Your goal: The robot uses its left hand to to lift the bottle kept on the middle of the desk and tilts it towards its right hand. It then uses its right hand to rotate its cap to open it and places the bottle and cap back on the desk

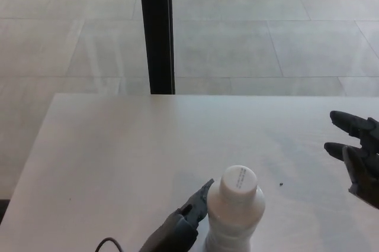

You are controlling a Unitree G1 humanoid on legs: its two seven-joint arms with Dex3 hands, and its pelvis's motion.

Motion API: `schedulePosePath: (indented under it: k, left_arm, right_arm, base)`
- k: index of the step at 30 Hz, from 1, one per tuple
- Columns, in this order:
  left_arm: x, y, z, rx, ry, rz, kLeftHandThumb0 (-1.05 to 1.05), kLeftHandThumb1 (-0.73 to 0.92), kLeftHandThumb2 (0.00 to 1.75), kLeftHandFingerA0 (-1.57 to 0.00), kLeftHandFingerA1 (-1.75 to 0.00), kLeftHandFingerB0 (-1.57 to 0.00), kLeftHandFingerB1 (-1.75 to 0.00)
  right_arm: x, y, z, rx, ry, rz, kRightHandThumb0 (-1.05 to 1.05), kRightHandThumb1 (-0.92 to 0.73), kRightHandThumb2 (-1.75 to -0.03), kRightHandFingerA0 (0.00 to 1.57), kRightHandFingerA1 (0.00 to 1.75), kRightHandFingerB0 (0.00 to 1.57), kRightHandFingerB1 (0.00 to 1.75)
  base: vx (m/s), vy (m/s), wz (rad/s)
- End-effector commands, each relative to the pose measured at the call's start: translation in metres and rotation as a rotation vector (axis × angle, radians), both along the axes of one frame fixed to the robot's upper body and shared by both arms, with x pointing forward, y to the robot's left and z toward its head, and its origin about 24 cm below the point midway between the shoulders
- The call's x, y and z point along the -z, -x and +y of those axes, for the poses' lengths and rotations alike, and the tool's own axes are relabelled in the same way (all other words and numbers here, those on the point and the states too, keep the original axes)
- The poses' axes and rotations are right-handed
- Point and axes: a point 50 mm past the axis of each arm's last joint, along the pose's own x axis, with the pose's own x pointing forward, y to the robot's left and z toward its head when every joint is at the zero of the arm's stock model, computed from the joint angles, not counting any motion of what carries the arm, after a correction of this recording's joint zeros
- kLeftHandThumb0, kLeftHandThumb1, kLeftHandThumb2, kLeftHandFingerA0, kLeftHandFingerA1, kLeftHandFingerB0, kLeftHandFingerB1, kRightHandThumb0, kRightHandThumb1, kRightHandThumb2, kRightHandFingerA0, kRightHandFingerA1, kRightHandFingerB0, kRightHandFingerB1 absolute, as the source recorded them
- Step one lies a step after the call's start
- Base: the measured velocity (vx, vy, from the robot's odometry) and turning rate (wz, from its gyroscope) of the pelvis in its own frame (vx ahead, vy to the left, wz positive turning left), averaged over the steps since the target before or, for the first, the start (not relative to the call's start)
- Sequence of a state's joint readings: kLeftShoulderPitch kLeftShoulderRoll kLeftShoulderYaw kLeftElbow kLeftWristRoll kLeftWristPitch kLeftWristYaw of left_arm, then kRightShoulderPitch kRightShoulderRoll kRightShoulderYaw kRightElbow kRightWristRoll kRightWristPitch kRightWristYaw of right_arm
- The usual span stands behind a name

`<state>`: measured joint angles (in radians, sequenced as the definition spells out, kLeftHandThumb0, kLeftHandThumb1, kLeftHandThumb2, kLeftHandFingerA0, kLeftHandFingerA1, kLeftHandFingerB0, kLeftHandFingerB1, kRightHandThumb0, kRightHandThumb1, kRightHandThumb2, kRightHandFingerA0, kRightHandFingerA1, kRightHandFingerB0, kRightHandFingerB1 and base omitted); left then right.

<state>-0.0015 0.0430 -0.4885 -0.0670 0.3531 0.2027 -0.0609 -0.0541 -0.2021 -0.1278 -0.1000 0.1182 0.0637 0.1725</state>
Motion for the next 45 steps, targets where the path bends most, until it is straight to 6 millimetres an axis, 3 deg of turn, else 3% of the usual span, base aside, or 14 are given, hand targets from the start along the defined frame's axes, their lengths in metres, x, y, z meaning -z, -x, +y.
schedulePosePath:
  k: [1,6,7,8,17,18,22,26,28,34,41,42,43,45]
  left_arm:
    - [0.005,0.001,-0.001,-0.215,0.05,-0.014,-0.8,0.51,0.57,0.0,0.0,0.0,0.0]
    - [0.002,0.001,-0.021,-0.307,0.159,0.001,-1.04,0.58,0.97,0.0,-0.19,0.0,0.0]
    - [0.0,0.0,-0.029,-0.309,0.189,0.004,-1.05,0.58,0.99,0.0,-0.25,0.0,0.0]
    - [-0.002,0.0,-0.032,-0.308,0.203,0.012,-1.05,0.58,1.0,0.0,-0.25,0.0,-0.02]
    - [-0.014,0.003,-0.055,-0.298,0.378,0.044,-1.05,0.56,0.99,0.0,-0.16,0.0,-0.02]
    - [-0.012,0.007,-0.062,-0.301,0.416,0.059,-0.9,0.41,0.84,-0.07,-0.52,0.0,0.0]
    - [-0.009,0.008,-0.066,-0.309,0.442,0.052,-0.66,0.57,0.57,-0.53,-1.07,0.0,-0.15]
    - [-0.006,0.006,-0.069,-0.298,0.435,0.033,-0.32,0.73,0.66,-1.01,-1.57,-0.22,-0.52]
    - [-0.005,0.005,-0.071,-0.26,0.407,0.039,-0.43,0.69,0.6,-1.08,-1.53,-0.2,-0.5]
    - [-0.013,0.002,-0.086,-0.144,0.363,0.076,-0.58,0.59,0.57,-0.99,-1.51,-0.17,-0.48]
    - [-0.026,-0.005,-0.106,-0.108,0.397,0.039,-0.56,0.58,0.62,-1.18,-1.62,-0.27,-0.59]
    - [-0.029,-0.005,-0.111,-0.095,0.408,0.032,-0.55,0.64,0.59,-1.18,-1.61,-0.34,-0.62]
    - [-0.03,-0.005,-0.116,-0.095,0.446,0.023,-0.44,0.47,0.95,-1.28,-1.36,-0.37,-0.68]
    - [-0.031,-0.003,-0.12,-0.105,0.488,0.018,-0.24,0.82,0.77,-1.0,-1.75,-0.48,-0.77]
  right_arm:
    - [-0.004,0.0,-0.004,0.039,-0.008,-0.011,-0.81,-0.88,-0.67,0.4,0.56,0.39,0.32]
    - [-0.004,0.0,-0.003,0.038,-0.015,-0.016,-0.8,-0.87,-0.67,0.41,0.59,0.42,0.33]
    - [-0.004,0.0,-0.002,0.037,-0.01,-0.022,-0.76,-0.69,-1.08,0.39,0.64,0.33,0.48]
    - [-0.004,0.0,-0.002,0.033,-0.008,-0.025,-0.79,-0.88,-0.66,0.42,0.6,0.42,0.33]
    - [-0.01,0.001,-0.001,0.025,0.019,-0.057,-0.81,-0.88,-0.67,0.43,0.61,0.4,0.32]
    - [-0.01,0.002,-0.001,0.032,0.003,-0.061,-0.75,-0.69,-1.07,0.37,0.62,0.32,0.48]
    - [-0.015,0.002,-0.002,0.054,-0.029,-0.075,-0.77,-0.87,-0.66,0.42,0.56,0.41,0.33]
    - [-0.02,0.0,-0.009,0.089,-0.017,-0.111,-0.76,-0.69,-1.06,0.4,0.62,0.34,0.48]
    - [-0.022,0.0,-0.012,0.1,-0.025,-0.125,-0.76,-0.86,-0.66,0.47,0.58,0.43,0.33]
    - [-0.025,0.0,-0.018,0.152,-0.039,-0.144,-0.7,-0.69,-1.05,0.42,0.63,0.32,0.48]
    - [-0.028,-0.001,-0.019,0.174,-0.048,-0.166,-0.68,-0.86,-0.66,0.48,0.59,0.42,0.33]
    - [-0.028,0.0,-0.02,0.189,-0.05,-0.168,-0.65,-0.69,-1.03,0.44,0.64,0.33,0.49]
    - [-0.028,0.0,-0.02,0.205,-0.054,-0.168,-0.64,-0.68,-1.03,0.44,0.65,0.35,0.5]
    - [-0.027,0.0,-0.02,0.216,-0.064,-0.171,-0.66,-0.85,-0.66,0.49,0.61,0.42,0.34]
  base:
    - [0.0,0.0,0.0]
    - [0.0,0.0,0.0]
    - [0.0,0.0,0.0]
    - [0.0,0.0,0.0]
    - [0.0,0.0,0.0]
    - [0.0,0.0,0.0]
    - [0.0,0.0,0.0]
    - [0.0,0.0,0.0]
    - [0.0,0.0,0.0]
    - [0.0,0.0,0.0]
    - [0.0,0.0,0.0]
    - [0.0,0.0,0.0]
    - [0.0,0.0,0.0]
    - [0.0,0.0,0.0]
